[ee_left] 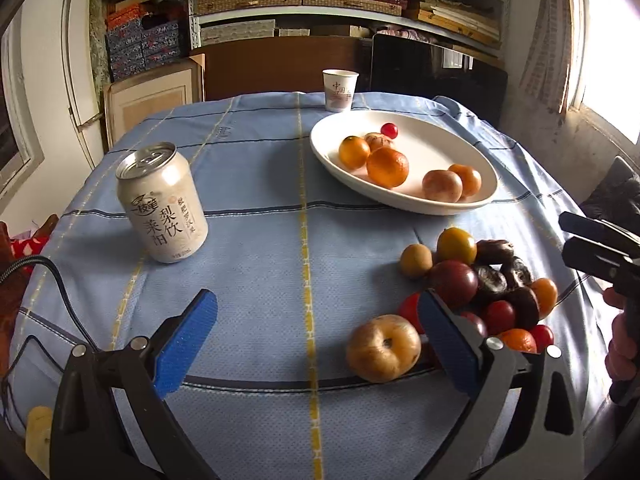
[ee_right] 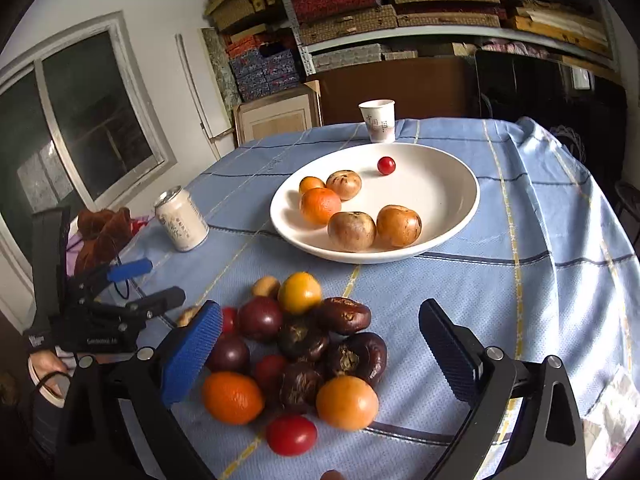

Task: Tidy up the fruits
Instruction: 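Move the left gripper to the round brown fruit while the right gripper approaches a large orange fruit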

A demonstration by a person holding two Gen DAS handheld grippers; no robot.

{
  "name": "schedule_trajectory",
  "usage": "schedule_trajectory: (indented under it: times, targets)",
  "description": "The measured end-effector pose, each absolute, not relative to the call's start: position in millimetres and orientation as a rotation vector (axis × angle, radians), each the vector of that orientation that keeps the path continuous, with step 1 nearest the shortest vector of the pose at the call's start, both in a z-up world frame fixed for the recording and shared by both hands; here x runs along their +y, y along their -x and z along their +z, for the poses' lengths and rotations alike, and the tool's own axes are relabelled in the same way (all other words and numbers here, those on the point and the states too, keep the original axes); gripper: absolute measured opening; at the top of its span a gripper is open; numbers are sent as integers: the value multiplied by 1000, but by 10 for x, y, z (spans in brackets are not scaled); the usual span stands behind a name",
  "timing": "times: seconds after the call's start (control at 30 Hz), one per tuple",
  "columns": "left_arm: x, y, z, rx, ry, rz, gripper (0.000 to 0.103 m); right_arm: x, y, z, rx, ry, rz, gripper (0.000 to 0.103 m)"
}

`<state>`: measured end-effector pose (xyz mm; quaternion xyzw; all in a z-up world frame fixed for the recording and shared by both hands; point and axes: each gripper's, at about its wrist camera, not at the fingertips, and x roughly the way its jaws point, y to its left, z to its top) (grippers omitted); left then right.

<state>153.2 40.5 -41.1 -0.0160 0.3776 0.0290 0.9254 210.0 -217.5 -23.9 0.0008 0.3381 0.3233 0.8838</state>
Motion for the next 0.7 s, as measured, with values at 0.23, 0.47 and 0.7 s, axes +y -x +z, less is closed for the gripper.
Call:
schedule_trajectory:
  times: [0.23,0.47,0.7]
  targets:
    - [496,-1487,-412,783,61,76,98,-2257,-2110,-436,799,20,666,85]
    - [475,-1470,-442,791,32,89,98,-2345,-2092,-559,867,34,668,69]
    - [495,-1476,-473,801,33,109,98,-2350,-2084,-676,919,63,648,64]
